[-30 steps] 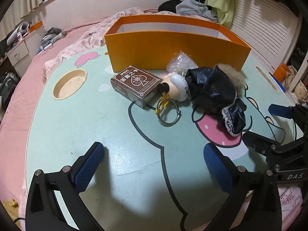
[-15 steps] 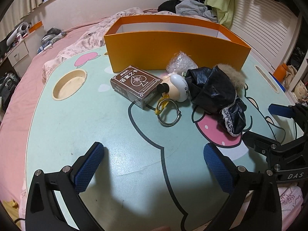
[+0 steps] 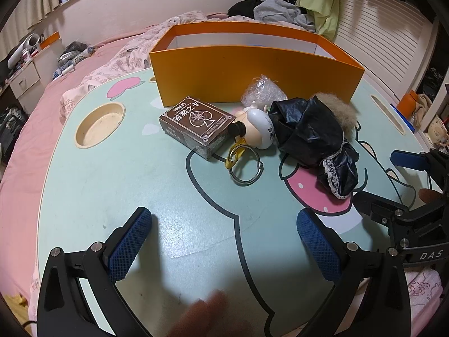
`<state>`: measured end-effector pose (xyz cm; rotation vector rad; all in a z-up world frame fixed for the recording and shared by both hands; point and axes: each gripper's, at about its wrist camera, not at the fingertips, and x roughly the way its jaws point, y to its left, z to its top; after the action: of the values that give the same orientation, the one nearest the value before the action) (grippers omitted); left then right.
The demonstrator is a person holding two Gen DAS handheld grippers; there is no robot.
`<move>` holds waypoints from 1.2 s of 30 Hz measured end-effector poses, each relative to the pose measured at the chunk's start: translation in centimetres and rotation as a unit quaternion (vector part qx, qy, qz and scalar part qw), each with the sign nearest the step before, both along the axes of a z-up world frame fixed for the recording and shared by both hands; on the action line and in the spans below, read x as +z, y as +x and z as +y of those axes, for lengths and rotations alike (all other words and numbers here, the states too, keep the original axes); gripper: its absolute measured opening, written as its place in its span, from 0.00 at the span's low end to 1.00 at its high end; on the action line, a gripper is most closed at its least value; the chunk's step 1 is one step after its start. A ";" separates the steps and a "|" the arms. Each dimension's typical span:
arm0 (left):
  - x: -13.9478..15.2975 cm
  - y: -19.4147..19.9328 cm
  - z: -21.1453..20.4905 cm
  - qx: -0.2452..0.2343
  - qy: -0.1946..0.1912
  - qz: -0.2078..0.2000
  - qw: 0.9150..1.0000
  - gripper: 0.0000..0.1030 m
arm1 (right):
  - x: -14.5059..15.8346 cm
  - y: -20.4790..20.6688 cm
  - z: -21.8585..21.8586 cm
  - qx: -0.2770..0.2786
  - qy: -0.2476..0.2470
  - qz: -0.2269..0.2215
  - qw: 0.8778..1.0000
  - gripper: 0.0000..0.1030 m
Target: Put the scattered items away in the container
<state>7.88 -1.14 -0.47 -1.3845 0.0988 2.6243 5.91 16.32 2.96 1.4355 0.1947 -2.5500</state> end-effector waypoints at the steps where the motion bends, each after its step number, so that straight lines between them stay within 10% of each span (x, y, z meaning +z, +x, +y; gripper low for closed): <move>1: 0.0 0.0 0.0 0.000 0.000 0.000 1.000 1.00 | 0.0 0.0 0.0 0.000 0.000 0.000 1.000 1.00; 30: 0.1 -0.4 0.0 -0.011 0.002 0.010 1.000 1.00 | 0.1 -0.1 -0.1 0.000 0.001 -0.002 1.000 1.00; 34: 0.9 -0.3 -1.0 -0.007 0.037 0.024 0.999 0.66 | 0.2 0.0 0.1 -0.001 -0.001 0.001 1.000 1.00; 36: 1.8 -0.7 -2.7 0.015 0.077 0.034 0.996 0.65 | 0.2 0.1 0.2 -0.002 -0.002 0.005 1.000 1.00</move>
<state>7.19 -3.79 1.32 -1.2566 -0.1138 2.6415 5.98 16.56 3.18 1.4226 0.1879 -2.5608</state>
